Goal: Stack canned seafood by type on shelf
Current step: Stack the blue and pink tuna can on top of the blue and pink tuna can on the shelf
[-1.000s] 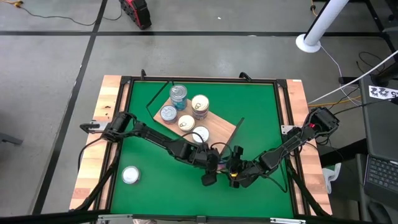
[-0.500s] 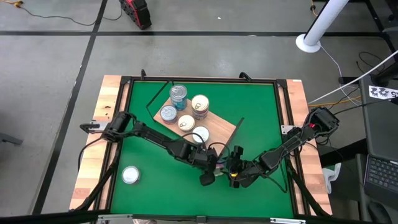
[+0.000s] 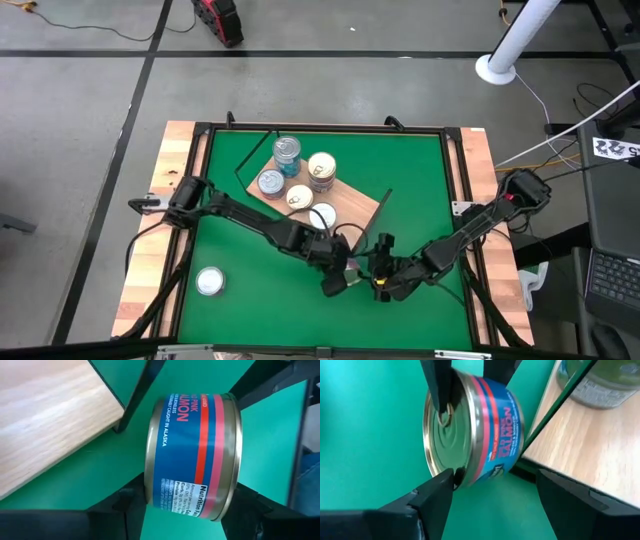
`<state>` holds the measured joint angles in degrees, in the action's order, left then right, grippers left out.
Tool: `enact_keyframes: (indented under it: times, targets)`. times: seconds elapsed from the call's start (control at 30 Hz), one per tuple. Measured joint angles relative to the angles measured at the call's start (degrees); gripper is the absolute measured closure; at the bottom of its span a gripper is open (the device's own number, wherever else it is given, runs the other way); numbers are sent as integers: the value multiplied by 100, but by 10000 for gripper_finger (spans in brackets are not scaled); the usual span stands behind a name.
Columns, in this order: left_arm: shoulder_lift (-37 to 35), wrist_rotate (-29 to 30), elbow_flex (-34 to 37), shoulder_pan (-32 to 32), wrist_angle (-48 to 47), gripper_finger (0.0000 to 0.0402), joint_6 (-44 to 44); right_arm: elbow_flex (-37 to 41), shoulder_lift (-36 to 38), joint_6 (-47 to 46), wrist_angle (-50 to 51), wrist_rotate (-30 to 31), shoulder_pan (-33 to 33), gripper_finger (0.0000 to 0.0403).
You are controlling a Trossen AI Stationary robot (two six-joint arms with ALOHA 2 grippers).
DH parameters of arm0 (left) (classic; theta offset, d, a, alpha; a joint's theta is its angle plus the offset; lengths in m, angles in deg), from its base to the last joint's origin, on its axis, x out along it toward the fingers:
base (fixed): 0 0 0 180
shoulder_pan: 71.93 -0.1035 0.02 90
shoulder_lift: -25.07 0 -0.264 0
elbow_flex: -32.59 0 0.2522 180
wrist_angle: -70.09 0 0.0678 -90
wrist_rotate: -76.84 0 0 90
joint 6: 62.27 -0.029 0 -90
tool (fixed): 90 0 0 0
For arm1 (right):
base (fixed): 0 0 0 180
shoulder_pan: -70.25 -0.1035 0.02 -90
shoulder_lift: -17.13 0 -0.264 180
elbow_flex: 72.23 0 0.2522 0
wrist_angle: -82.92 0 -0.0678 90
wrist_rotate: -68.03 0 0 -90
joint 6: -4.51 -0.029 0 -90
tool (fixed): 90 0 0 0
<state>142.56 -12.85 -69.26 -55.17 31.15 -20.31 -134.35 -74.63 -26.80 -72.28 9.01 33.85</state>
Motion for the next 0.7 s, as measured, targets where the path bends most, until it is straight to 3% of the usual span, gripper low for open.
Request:
enact_keyframes:
  times: [0.43, 0.7]
  targets:
    - [-1422, -336, -31, 19, -1354, 203, 583, 11, 137, 190, 544, -40, 7, 123]
    - [-2368, 580, -17, 19, -2065, 211, 1400, 15, 130, 186, 822, -80, 7, 123]
